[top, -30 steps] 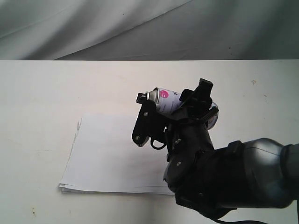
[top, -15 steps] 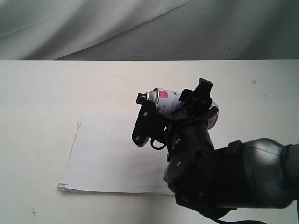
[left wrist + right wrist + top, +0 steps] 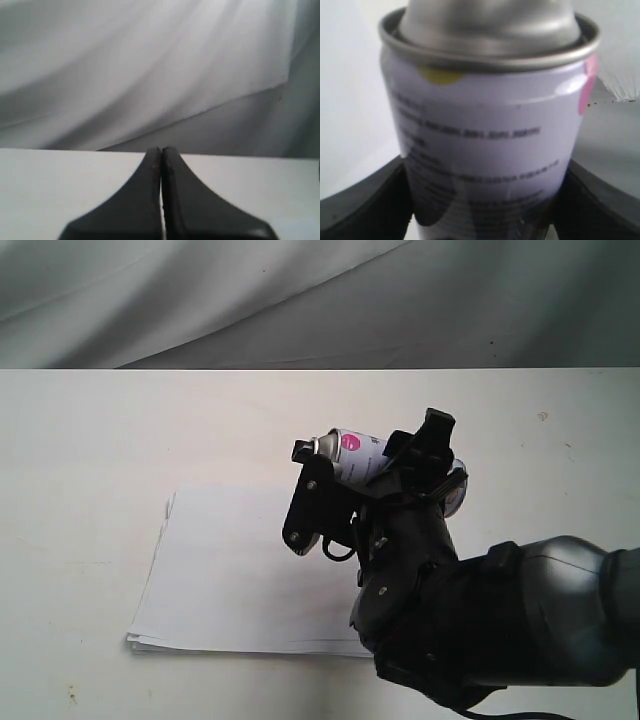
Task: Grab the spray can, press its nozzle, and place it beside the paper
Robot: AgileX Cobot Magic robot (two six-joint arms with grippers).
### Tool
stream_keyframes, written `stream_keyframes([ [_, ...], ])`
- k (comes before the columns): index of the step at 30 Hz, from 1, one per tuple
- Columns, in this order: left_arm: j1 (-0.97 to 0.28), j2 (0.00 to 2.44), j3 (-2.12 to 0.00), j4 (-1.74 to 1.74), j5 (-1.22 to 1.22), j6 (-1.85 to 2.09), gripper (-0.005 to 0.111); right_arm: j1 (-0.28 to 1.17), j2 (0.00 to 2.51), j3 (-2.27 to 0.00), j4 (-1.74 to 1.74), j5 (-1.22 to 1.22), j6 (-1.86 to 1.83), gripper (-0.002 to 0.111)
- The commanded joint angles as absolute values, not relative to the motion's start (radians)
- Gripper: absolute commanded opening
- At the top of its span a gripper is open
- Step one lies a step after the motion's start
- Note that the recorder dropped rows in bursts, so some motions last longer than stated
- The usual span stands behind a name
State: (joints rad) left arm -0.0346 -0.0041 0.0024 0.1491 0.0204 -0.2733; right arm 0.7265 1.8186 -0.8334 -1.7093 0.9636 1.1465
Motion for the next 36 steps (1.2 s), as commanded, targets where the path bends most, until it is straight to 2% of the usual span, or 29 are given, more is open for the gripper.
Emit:
stream_keyframes([
  [1, -0.04, 0.0, 0.0, 0.04, -0.135, -0.39, 0.0, 0.729, 1.811, -0.839, -1.744, 1.01, 1.144, 0.0],
  [7, -0.04, 0.0, -0.019, 0.032, -0.141, -0.499, 0.0, 0.729, 1.811, -0.839, -1.744, 1.01, 1.144, 0.0],
  [11, -0.04, 0.104, -0.161, 0.067, -0.067, -0.52, 0.0, 0.729, 1.811, -0.839, -1.744, 1.01, 1.144, 0.0],
  [15, -0.04, 0.421, -0.405, 0.093, 0.031, -0.484, 0.0, 0.729, 1.811, -0.839, -1.744, 1.01, 1.144, 0.0],
  [17, -0.04, 0.674, -0.563, 0.093, 0.064, -0.396, 0.0, 0.729, 1.811, -0.839, -1.744, 1.01, 1.144, 0.0],
  [21, -0.054, 0.989, -0.699, 0.091, 0.126, -0.312, 0.0, 0.729, 1.811, -0.839, -1.744, 1.01, 1.144, 0.0],
  [24, -0.168, 1.178, -0.716, 0.089, 0.085, -0.169, 0.0, 0.729, 1.811, -0.839, -1.744, 1.01, 1.144, 0.0],
  [29, -0.271, 1.328, -0.716, 0.093, -0.016, -0.038, 0.0, 0.729, 1.811, -0.839, -1.744, 1.01, 1.144, 0.0],
  [36, -0.283, 1.409, -0.716, 0.161, -0.045, -0.032, 0.0, 0.729, 1.811, -0.839, -1.744, 1.01, 1.144, 0.0],
])
